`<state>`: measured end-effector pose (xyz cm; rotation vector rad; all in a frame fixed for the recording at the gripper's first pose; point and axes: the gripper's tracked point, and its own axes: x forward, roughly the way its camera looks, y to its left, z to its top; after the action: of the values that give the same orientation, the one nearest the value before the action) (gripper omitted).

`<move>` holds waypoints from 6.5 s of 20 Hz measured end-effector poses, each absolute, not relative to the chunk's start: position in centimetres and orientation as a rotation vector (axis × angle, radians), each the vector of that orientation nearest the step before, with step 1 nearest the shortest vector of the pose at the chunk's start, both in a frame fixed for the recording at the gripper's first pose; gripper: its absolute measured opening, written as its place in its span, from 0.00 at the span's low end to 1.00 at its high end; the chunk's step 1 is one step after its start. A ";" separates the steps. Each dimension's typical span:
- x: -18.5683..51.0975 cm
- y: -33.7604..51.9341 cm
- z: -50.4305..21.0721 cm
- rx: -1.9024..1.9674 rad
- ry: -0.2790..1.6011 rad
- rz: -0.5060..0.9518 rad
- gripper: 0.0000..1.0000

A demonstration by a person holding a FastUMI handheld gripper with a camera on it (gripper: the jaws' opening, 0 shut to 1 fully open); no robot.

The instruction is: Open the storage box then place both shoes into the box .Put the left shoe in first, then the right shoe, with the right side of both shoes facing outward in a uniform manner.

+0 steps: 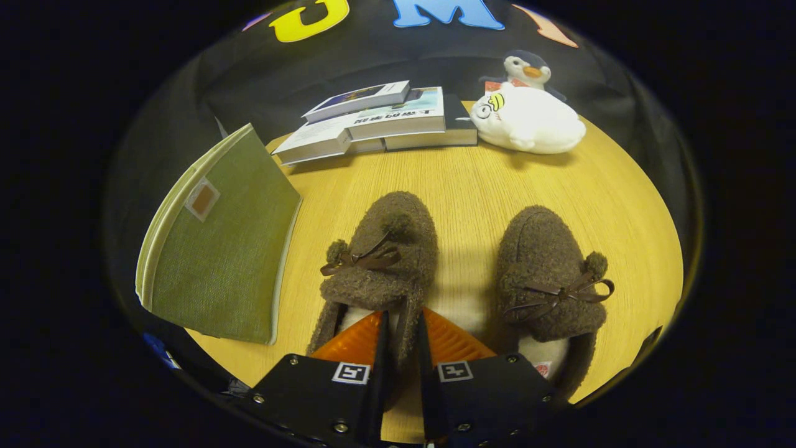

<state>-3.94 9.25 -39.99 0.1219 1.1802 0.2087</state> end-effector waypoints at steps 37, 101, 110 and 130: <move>3.1 25.8 -22.0 0.485 1.003 0.337 0.00; -0.5 8.8 -23.4 0.290 0.927 0.210 0.97; -2.4 1.6 -26.4 0.258 0.970 0.125 0.97; -6.9 -6.0 -38.3 0.020 1.231 0.078 0.90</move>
<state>-6.91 -5.97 -38.30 0.0201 1.2314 0.0775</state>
